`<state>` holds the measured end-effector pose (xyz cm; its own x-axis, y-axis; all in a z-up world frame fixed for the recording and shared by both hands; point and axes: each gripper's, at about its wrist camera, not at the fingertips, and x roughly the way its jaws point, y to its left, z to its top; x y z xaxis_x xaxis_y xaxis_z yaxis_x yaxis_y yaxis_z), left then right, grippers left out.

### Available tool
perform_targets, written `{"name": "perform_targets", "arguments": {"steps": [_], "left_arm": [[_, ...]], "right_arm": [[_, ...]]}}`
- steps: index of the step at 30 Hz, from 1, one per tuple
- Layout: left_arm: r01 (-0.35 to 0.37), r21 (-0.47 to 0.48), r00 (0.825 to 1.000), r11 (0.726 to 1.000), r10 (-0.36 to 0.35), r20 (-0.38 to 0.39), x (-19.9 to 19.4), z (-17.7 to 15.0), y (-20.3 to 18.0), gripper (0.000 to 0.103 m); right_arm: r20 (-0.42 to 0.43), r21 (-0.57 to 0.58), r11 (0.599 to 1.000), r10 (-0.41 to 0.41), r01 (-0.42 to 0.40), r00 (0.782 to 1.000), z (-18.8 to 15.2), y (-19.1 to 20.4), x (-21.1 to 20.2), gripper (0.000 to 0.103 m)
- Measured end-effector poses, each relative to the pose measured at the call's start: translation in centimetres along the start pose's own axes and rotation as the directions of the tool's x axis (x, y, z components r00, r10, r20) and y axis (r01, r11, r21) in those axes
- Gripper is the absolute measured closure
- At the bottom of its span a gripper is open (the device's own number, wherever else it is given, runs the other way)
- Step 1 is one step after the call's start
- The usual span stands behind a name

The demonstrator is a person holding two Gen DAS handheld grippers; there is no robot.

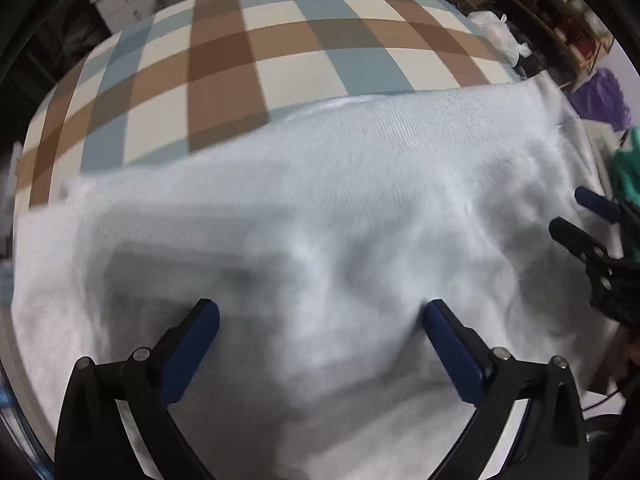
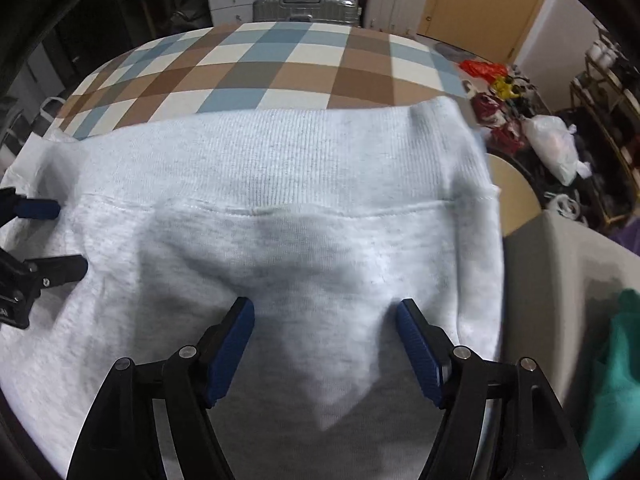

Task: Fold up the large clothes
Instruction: 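Release the hem and smooth the sweatshirt flat with both grippers open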

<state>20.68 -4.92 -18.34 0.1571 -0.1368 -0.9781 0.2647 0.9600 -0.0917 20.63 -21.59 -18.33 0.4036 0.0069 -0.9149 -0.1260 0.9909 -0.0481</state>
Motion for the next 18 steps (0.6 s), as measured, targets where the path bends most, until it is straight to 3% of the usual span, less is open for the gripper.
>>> {"name": "perform_targets", "arguments": {"steps": [3, 5, 7, 9, 11, 13, 14, 16, 18], "left_arm": [[0.046, 0.044, 0.994, 0.998, -0.05, 0.092, -4.0, -3.2, 0.9, 0.004], [0.06, 0.071, 0.992, 0.996, -0.067, 0.107, -5.1, -5.2, 1.2, 0.004], [0.065, 0.088, 0.993, 0.994, -0.073, 0.095, -4.8, -6.5, 1.5, 0.004], [-0.008, 0.074, 0.999, 0.997, 0.004, 0.053, -2.4, -6.2, 1.6, 0.003], [0.024, 0.006, 0.999, 1.0, -0.024, 0.027, 0.3, -6.4, 3.0, 0.002], [0.059, -0.02, 0.993, 0.998, -0.057, 0.099, 0.9, -7.0, 4.1, 0.001], [0.036, 0.007, 0.989, 0.999, -0.037, 0.145, 0.8, -7.2, 3.9, 0.001], [0.024, -0.001, 0.988, 1.0, -0.024, 0.15, 0.6, -7.1, 3.8, 0.001], [0.021, -0.033, 0.994, 0.999, -0.018, 0.109, -0.2, -6.9, 4.0, 0.001]], "right_arm": [[0.098, -0.029, 0.991, 0.129, -0.127, 0.987, -1.4, 2.3, -4.6, 0.034], [0.137, -0.074, 0.986, 0.159, -0.149, 0.978, -2.6, 4.3, -6.8, 0.033], [0.121, -0.115, 0.977, 0.193, -0.18, 0.974, -3.7, 6.6, -7.4, 0.033], [0.082, -0.153, 0.974, 0.183, -0.169, 0.98, -4.6, 8.7, -6.5, 0.033], [0.023, -0.182, 0.971, 0.164, -0.157, 0.986, -5.7, 10.4, -4.2, 0.033], [0.026, -0.234, 0.968, 0.096, -0.087, 0.995, -7.2, 11.4, -2.2, 0.033], [0.083, -0.259, 0.964, 0.077, -0.053, 0.994, -8.0, 11.8, -1.9, 0.033], [0.089, -0.222, 0.973, 0.082, -0.06, 0.993, -8.0, 11.4, -1.8, 0.033], [0.035, -0.178, 0.983, 0.053, -0.046, 0.998, -7.5, 11.3, -2.2, 0.033]]}}
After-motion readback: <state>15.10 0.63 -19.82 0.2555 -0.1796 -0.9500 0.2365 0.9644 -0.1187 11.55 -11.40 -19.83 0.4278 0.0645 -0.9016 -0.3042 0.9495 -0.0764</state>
